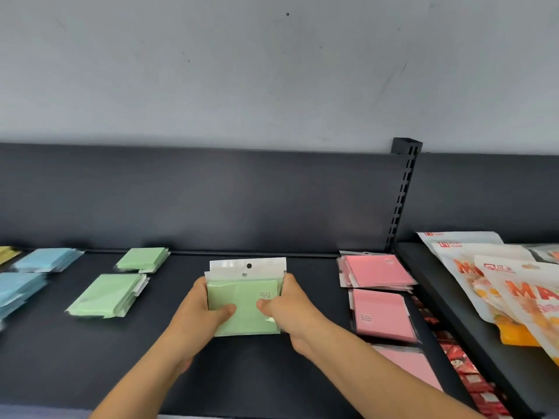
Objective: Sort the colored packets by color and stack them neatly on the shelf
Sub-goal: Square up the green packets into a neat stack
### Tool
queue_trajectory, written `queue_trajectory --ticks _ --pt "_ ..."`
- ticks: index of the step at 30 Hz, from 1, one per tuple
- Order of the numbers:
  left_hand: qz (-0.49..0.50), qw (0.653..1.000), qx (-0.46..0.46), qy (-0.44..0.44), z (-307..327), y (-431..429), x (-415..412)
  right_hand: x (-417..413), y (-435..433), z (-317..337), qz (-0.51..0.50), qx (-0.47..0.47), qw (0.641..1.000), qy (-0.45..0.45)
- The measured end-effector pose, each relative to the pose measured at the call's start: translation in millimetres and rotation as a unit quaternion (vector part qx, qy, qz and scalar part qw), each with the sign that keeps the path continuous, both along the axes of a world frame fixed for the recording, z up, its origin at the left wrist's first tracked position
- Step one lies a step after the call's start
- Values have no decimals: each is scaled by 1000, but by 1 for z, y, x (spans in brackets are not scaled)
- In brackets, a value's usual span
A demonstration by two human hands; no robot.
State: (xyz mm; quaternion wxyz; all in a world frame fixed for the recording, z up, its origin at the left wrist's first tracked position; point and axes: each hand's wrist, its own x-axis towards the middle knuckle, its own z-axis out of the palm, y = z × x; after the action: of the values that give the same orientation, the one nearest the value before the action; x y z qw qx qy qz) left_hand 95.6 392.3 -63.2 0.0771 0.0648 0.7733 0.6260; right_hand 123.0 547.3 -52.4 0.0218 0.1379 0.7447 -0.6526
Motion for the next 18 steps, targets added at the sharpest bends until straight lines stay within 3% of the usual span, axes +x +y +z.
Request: queue_trajectory --ticks 11,18 --pt "-1 995 -62 84 -2 -7 37 43 -29 -2 -32 66 995 64" --pt "-23 992 -58 110 -7 -29 63 79 -51 -10 -25 175 975 134"
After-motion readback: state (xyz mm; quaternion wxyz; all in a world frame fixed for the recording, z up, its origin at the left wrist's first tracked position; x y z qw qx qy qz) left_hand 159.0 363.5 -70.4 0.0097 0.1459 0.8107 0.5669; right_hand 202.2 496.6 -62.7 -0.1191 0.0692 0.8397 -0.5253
